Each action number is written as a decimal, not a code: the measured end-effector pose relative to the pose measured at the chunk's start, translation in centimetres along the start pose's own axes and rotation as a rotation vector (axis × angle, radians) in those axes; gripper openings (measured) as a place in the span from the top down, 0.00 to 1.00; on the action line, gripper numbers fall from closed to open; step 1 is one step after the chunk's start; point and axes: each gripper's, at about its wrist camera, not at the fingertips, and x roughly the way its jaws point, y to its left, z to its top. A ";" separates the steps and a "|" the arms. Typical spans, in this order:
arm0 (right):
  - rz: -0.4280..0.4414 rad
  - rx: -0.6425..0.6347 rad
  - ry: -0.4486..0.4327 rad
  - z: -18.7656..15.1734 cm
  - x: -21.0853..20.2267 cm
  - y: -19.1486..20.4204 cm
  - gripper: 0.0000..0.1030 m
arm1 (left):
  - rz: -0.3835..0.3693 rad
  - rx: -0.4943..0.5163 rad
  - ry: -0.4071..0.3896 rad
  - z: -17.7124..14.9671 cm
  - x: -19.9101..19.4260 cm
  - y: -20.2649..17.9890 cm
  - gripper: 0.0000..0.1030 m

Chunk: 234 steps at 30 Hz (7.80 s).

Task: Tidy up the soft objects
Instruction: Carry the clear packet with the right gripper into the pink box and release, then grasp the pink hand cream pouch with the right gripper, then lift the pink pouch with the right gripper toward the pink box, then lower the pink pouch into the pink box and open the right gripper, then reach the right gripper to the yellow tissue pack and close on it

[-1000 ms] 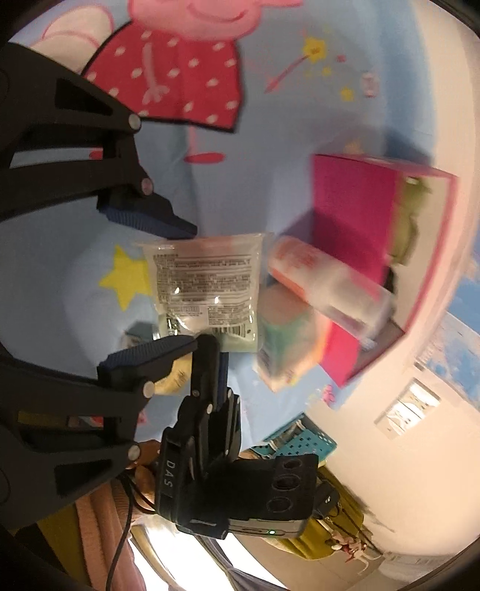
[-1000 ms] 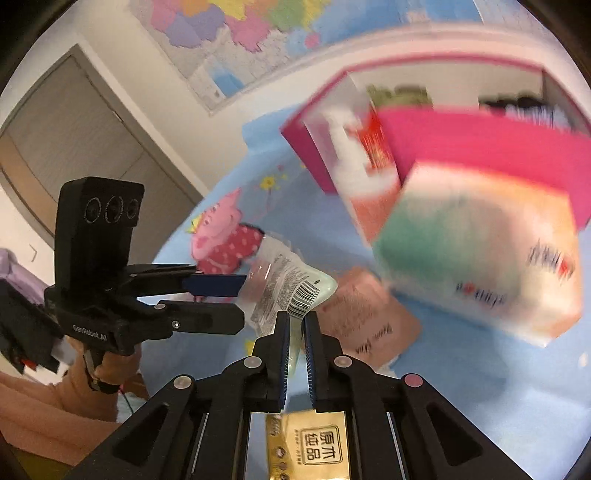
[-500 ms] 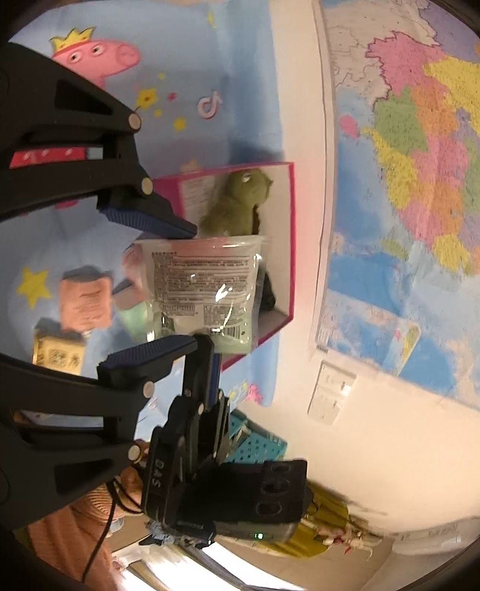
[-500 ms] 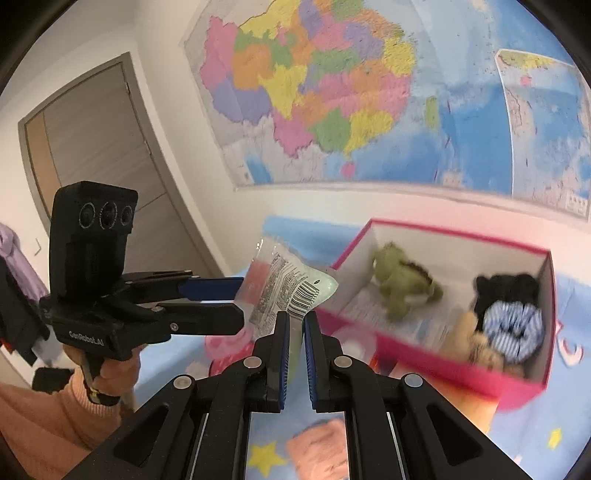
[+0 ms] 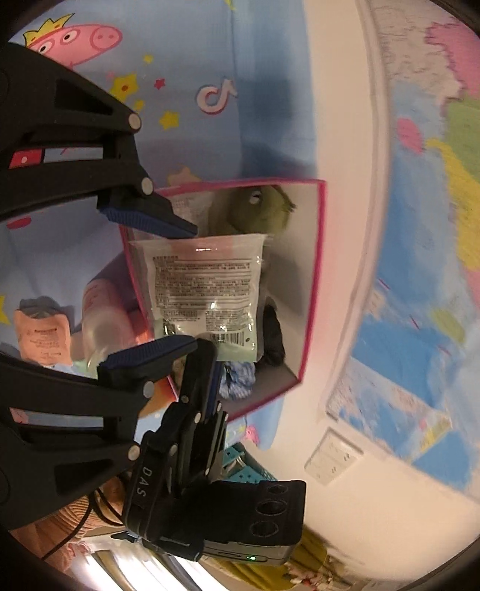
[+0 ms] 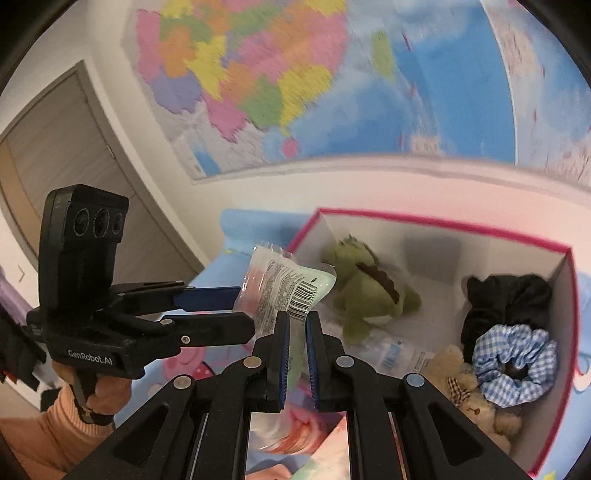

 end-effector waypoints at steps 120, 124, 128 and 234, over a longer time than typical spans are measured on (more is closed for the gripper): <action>0.021 0.080 -0.091 -14.4 -10.5 1.5 0.67 | -0.086 0.221 -0.027 -12.5 -3.6 -11.6 0.57; 0.001 0.066 -0.125 -12.7 -11.5 0.9 0.67 | -0.070 0.255 -0.048 -10.2 -3.5 -12.6 0.57; -0.016 0.052 -0.155 -10.7 -12.1 0.3 0.67 | -0.057 0.263 -0.061 -7.9 -3.0 -13.0 0.57; 0.076 0.175 0.111 -22.1 -5.7 0.4 0.64 | -0.133 0.045 0.217 -21.7 0.3 -10.5 0.70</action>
